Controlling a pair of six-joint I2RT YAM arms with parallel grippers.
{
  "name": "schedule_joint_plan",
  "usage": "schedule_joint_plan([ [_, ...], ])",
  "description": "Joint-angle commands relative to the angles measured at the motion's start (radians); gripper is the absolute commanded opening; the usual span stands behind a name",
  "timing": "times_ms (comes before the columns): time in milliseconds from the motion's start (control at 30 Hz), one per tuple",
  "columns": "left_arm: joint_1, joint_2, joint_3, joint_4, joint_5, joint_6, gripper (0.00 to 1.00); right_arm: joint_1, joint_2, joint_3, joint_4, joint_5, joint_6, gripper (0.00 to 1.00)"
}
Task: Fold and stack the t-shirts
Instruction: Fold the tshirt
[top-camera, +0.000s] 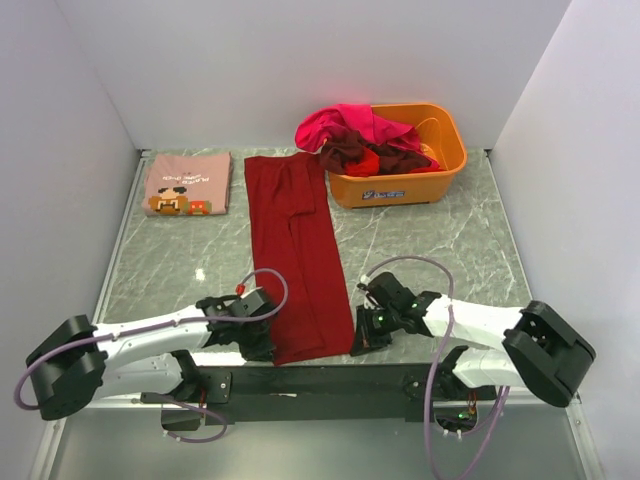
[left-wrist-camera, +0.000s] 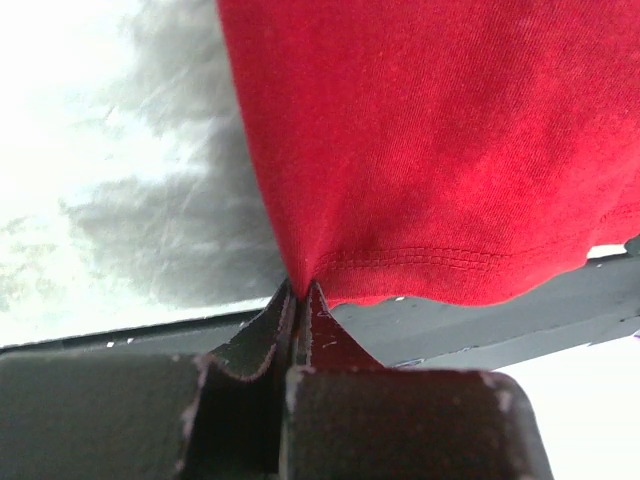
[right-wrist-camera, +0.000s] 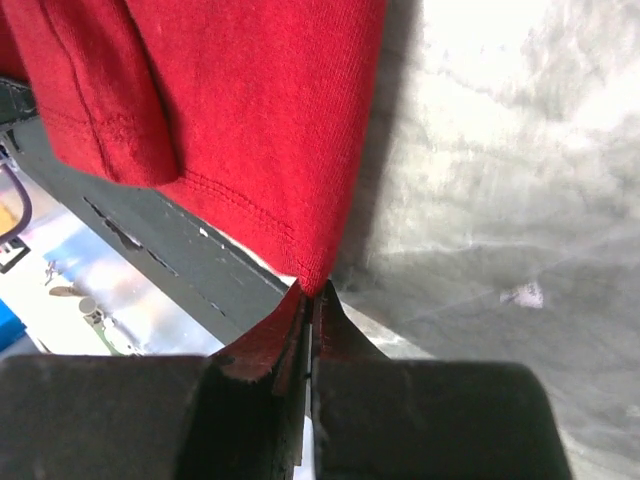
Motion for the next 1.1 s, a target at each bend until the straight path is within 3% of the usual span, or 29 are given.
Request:
schedule_joint_plan([
  [0, -0.034, -0.058, -0.046, -0.086, -0.011, -0.064, 0.01, 0.018, -0.082, -0.045, -0.012, 0.026, 0.028, 0.00],
  [233, -0.063, -0.231, -0.074, -0.186, -0.008, -0.125, 0.01, 0.036, -0.264, -0.109, -0.003, 0.020, 0.097, 0.00],
  [600, -0.062, -0.250, 0.040, -0.228, -0.068, -0.122, 0.01, 0.044, -0.269, 0.016, -0.038, 0.088, 0.019, 0.00],
  [900, 0.007, -0.150, 0.210, -0.200, -0.356, -0.116, 0.01, 0.026, -0.160, 0.246, -0.011, 0.282, -0.087, 0.00],
  [1067, 0.151, -0.115, 0.320, -0.174, -0.481, -0.078, 0.01, -0.022, -0.070, 0.374, 0.034, 0.405, -0.153, 0.00],
])
